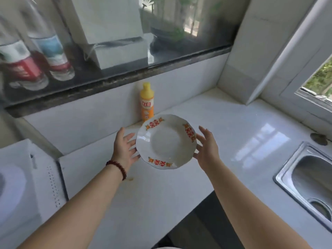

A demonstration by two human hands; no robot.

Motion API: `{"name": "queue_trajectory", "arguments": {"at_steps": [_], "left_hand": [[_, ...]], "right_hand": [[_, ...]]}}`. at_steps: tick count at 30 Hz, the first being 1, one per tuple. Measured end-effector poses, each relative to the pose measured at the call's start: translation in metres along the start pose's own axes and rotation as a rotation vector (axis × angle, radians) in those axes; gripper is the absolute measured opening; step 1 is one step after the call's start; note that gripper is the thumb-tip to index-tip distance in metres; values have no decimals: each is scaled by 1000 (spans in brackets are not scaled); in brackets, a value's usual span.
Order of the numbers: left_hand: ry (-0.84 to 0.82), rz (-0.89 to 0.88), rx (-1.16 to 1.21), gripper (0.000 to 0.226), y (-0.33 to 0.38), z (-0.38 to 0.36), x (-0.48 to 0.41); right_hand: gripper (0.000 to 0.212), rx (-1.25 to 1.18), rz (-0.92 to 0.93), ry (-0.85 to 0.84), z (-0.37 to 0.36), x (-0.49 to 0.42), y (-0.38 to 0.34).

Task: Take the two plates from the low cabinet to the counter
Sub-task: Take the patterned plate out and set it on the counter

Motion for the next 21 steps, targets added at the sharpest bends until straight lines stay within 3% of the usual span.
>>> {"name": "queue_trajectory", "arguments": {"at_steps": [10, 21], "left_hand": [[234, -11, 151, 70, 10, 76, -14], [379, -37, 260, 72, 13, 137, -26]], "right_hand": [[46, 157, -157, -234, -89, -40, 43], [49, 267, -267, -356, -159, -59, 86]]}}
Point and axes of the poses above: each hand's wrist, its own x-axis away from the middle knuckle, its own z-axis out of the back of the hand, y = z × x, the point moved 6 cm from there along -x, towards the middle knuckle, and after that the axes turned 4 degrees about -x, right-handed, at the moved point
